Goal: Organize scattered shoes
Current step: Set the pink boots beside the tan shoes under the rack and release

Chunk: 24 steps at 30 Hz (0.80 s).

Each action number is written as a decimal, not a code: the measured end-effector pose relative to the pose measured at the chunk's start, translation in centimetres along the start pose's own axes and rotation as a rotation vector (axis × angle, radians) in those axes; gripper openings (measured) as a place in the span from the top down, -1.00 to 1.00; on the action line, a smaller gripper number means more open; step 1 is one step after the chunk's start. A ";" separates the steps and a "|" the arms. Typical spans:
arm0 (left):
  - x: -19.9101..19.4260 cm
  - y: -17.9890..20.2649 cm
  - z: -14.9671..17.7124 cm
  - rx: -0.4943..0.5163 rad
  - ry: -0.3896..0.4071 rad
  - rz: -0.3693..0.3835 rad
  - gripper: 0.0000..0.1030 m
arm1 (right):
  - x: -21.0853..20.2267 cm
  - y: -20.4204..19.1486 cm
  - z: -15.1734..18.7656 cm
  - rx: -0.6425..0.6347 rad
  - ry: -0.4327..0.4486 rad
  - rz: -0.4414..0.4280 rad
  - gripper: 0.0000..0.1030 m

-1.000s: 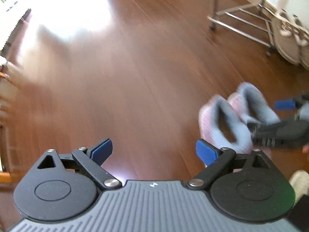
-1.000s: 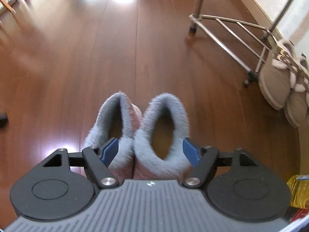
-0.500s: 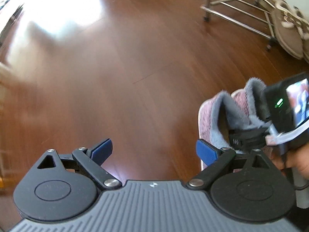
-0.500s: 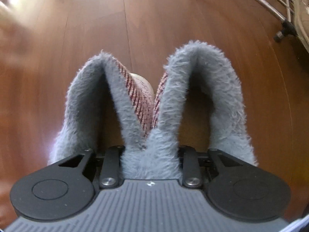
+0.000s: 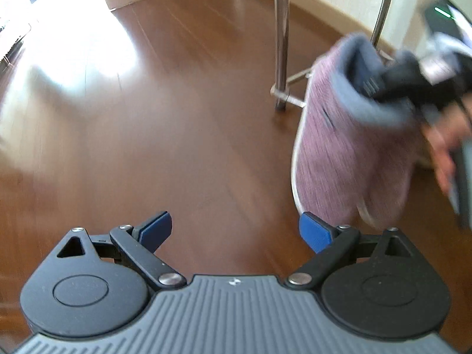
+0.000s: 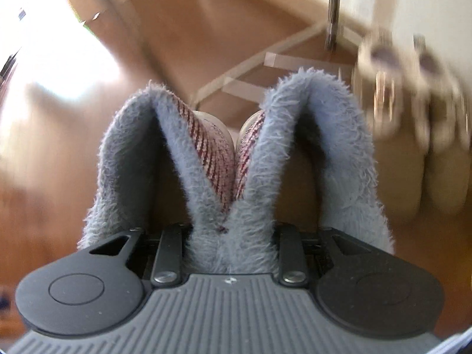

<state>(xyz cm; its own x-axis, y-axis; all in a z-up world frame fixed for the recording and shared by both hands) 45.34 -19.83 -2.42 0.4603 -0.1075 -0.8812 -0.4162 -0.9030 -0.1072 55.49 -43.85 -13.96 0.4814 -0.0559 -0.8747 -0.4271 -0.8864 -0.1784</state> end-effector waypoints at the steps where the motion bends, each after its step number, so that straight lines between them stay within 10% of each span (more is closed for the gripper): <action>1: -0.2 0.3 -0.1 0.008 0.006 0.000 -0.85 | 0.4 -0.2 -1.1 0.001 0.004 0.006 0.51; 6: -0.4 1.0 1.2 0.009 -0.006 0.009 -0.85 | 4.3 0.0 -8.5 -0.021 0.006 0.075 0.48; 12: -0.4 2.3 4.3 0.013 -0.053 0.022 -0.85 | 7.2 1.7 -11.7 -0.066 0.182 0.163 -0.11; 15: -1.1 2.5 4.7 0.010 -0.069 0.034 -0.85 | 2.6 1.9 -9.7 -0.161 0.402 0.161 -0.62; 24: -8.0 0.4 2.2 -0.025 -0.115 0.010 -0.83 | -14.6 3.5 5.9 -0.301 0.243 0.032 -0.69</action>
<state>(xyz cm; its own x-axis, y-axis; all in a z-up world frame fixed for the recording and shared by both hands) 39.75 -18.38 3.58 0.3624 -0.0694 -0.9294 -0.3998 -0.9124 -0.0878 42.46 -43.45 -4.48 0.6544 -0.1612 -0.7388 -0.2190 -0.9755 0.0188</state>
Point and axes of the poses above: each gripper's, at about its wrist camera, not at the fingertips, and x roughly the way its jaws point, y to its right, z to its underside, the point moved 3 cm from there along x, roughly the way its jaws point, and after that the axes turned 4 degrees about y, right-handed, at the moved point
